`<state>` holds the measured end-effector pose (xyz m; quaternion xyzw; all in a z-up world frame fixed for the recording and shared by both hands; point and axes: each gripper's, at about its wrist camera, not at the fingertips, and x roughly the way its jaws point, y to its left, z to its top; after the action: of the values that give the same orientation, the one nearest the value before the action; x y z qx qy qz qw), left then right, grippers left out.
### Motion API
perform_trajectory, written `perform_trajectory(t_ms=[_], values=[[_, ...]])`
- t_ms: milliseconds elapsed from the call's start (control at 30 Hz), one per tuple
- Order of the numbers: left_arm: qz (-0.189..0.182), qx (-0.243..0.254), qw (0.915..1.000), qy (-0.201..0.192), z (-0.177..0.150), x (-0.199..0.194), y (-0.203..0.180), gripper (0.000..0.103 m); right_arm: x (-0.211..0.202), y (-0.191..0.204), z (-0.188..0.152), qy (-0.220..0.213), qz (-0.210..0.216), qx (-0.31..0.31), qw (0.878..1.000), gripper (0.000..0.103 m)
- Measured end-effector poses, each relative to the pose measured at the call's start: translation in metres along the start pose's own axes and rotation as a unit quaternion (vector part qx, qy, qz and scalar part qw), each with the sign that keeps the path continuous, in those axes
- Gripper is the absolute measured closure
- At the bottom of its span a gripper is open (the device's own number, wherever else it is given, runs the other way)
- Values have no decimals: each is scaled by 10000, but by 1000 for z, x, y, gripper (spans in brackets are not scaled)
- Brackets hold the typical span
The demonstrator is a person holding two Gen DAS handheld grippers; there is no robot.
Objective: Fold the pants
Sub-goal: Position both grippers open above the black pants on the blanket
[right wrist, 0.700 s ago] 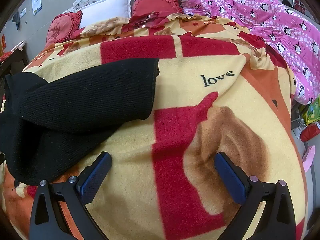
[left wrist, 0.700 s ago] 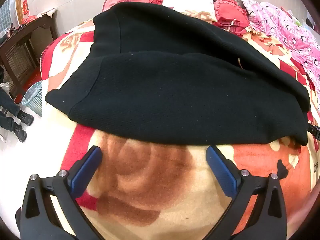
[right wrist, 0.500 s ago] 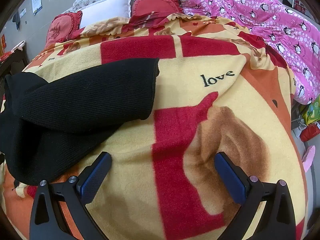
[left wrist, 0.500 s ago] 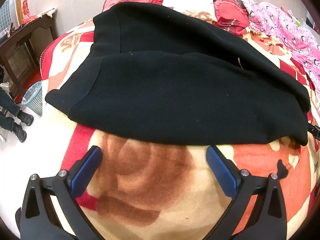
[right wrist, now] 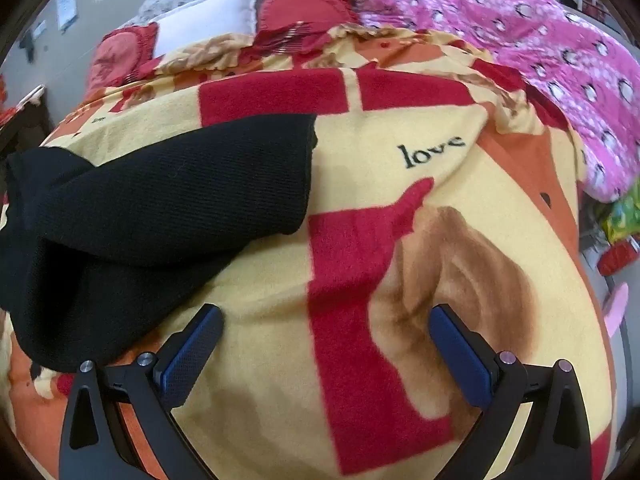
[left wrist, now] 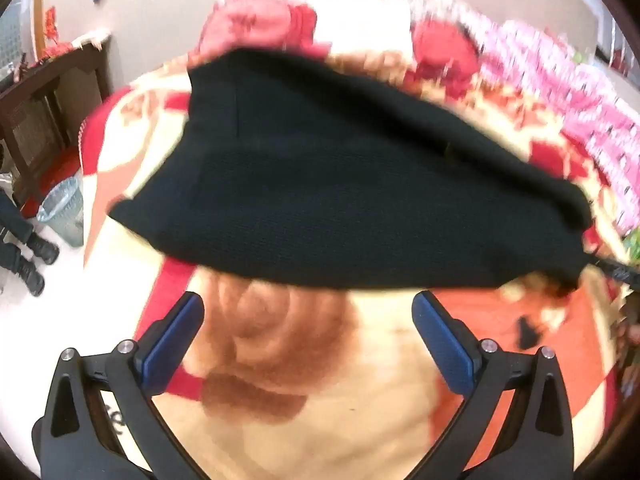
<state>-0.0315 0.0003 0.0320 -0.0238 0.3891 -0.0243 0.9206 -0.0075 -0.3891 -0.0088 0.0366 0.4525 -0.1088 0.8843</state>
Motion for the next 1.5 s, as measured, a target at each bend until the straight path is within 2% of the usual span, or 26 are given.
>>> perform_trajectory(t_ms=[67, 100, 267, 433, 800, 1033, 1500], values=[[-20, 49, 9995, -315, 2, -18, -6, 0, -4, 4, -2, 45, -40, 78, 10000, 0], [-35, 126, 9992, -388, 4, -24, -9, 0, -10, 7, -4, -7, 76, 96, 9999, 0], [-133, 514, 9975, -458, 12, -32, -23, 0, -47, 19, -11, -514, 508, 187, 9972, 0], [-332, 485, 9971, -484, 13, -36, -26, 0, -67, 38, -13, -705, 555, 17, 9960, 0], [-398, 443, 9970, -502, 10, -38, -29, 0, -79, 63, -14, -800, 612, -293, 9945, 0], [-499, 313, 9973, -427, 8, -36, -27, 0, -76, 64, -13, -729, 725, -266, 9943, 0], [-450, 244, 9980, -358, 9, -28, -21, 0, -77, 66, -12, -791, 786, -335, 9932, 0]])
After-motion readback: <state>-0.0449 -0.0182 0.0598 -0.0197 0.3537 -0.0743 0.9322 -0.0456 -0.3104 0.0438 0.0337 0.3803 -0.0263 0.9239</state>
